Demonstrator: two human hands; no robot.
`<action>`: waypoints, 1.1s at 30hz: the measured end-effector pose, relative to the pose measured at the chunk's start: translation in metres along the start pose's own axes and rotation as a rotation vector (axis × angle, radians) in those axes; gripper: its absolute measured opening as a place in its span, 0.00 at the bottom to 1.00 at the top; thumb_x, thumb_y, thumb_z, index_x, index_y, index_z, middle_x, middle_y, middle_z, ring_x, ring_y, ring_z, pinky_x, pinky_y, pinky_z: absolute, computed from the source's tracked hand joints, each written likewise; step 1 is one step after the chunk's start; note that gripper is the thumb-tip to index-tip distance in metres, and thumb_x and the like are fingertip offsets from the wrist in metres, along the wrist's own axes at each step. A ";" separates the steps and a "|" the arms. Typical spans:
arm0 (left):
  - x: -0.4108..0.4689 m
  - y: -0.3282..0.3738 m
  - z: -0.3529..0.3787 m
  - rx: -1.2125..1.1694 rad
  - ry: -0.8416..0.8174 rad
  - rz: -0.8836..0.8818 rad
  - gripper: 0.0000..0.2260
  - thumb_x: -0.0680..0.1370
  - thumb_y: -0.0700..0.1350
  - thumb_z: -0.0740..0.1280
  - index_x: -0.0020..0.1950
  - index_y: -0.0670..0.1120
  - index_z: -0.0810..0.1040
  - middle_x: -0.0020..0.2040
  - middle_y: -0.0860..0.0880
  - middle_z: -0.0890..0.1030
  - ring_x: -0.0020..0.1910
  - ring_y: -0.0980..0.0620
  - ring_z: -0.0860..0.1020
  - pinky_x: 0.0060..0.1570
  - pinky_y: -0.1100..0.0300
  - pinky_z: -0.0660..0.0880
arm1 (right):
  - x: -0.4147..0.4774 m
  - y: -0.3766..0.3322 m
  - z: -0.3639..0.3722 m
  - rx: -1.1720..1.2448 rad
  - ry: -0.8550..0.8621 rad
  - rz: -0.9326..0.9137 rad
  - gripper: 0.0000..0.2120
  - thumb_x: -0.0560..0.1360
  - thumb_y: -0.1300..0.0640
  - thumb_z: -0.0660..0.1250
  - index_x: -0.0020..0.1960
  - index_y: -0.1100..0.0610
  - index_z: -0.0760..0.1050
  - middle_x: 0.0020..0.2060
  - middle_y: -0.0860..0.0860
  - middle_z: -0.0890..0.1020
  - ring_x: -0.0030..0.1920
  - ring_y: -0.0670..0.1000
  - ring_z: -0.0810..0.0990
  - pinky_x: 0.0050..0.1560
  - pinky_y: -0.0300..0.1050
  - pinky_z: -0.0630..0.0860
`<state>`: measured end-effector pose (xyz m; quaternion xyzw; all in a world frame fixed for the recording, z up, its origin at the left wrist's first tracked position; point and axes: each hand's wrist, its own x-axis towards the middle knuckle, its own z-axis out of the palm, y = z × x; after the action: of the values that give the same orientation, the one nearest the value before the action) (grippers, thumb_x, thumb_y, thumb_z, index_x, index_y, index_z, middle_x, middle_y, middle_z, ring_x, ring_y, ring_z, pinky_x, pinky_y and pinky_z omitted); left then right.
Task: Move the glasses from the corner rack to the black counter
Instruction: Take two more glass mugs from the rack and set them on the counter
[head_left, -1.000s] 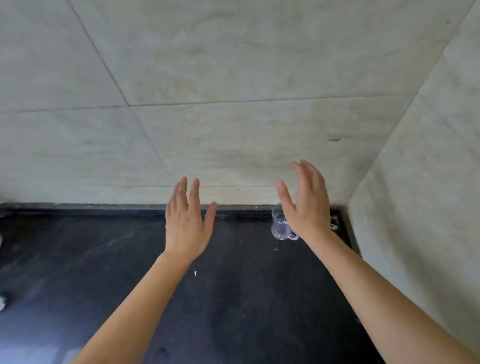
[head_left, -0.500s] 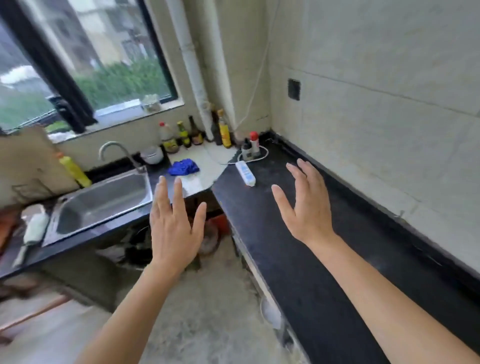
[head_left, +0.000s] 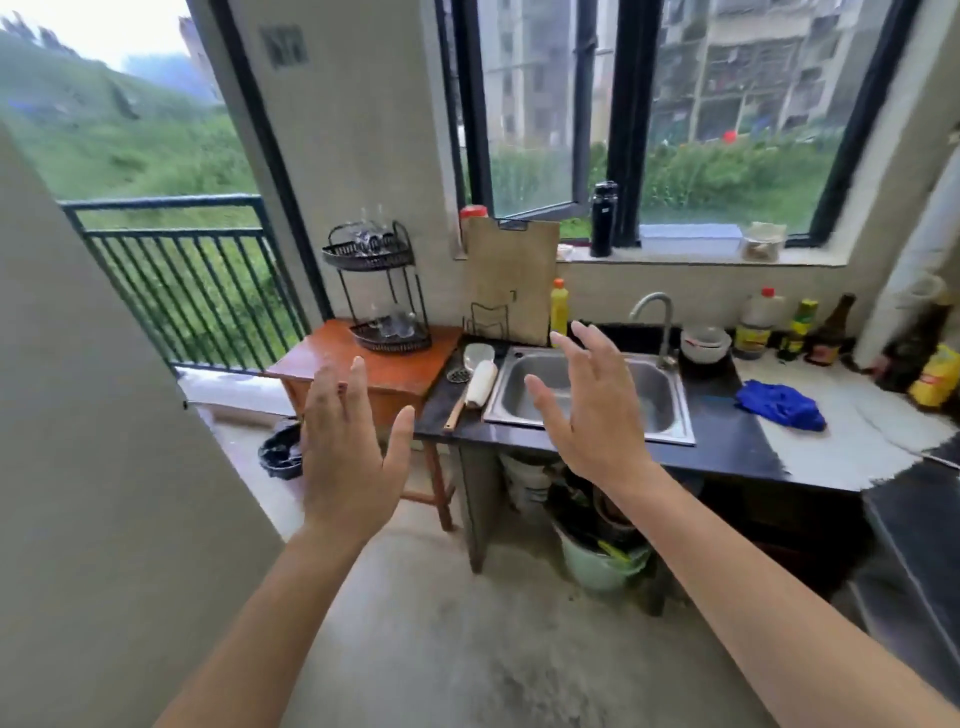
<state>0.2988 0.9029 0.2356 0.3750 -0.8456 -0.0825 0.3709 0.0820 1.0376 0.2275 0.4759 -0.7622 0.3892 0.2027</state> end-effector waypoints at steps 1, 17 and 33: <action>0.010 -0.021 -0.004 0.018 0.006 -0.017 0.32 0.80 0.60 0.56 0.79 0.45 0.57 0.80 0.40 0.55 0.80 0.41 0.54 0.76 0.41 0.57 | 0.013 -0.015 0.024 0.019 -0.025 -0.016 0.27 0.81 0.40 0.59 0.73 0.58 0.69 0.73 0.58 0.70 0.75 0.60 0.67 0.74 0.61 0.67; 0.198 -0.246 0.123 0.055 -0.139 -0.201 0.35 0.77 0.64 0.55 0.80 0.47 0.57 0.81 0.42 0.54 0.80 0.44 0.51 0.76 0.41 0.56 | 0.187 -0.028 0.349 0.134 -0.320 0.008 0.31 0.82 0.37 0.59 0.78 0.53 0.61 0.78 0.54 0.64 0.79 0.55 0.61 0.76 0.54 0.60; 0.468 -0.397 0.278 0.028 -0.337 -0.125 0.36 0.77 0.66 0.51 0.79 0.45 0.59 0.81 0.40 0.55 0.80 0.42 0.52 0.76 0.42 0.56 | 0.384 0.028 0.596 0.112 -0.523 0.180 0.31 0.81 0.41 0.62 0.78 0.55 0.62 0.75 0.52 0.68 0.76 0.52 0.64 0.72 0.48 0.66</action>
<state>0.1271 0.2592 0.1364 0.4129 -0.8720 -0.1552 0.2125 -0.0849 0.3584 0.1106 0.5010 -0.8052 0.3110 -0.0627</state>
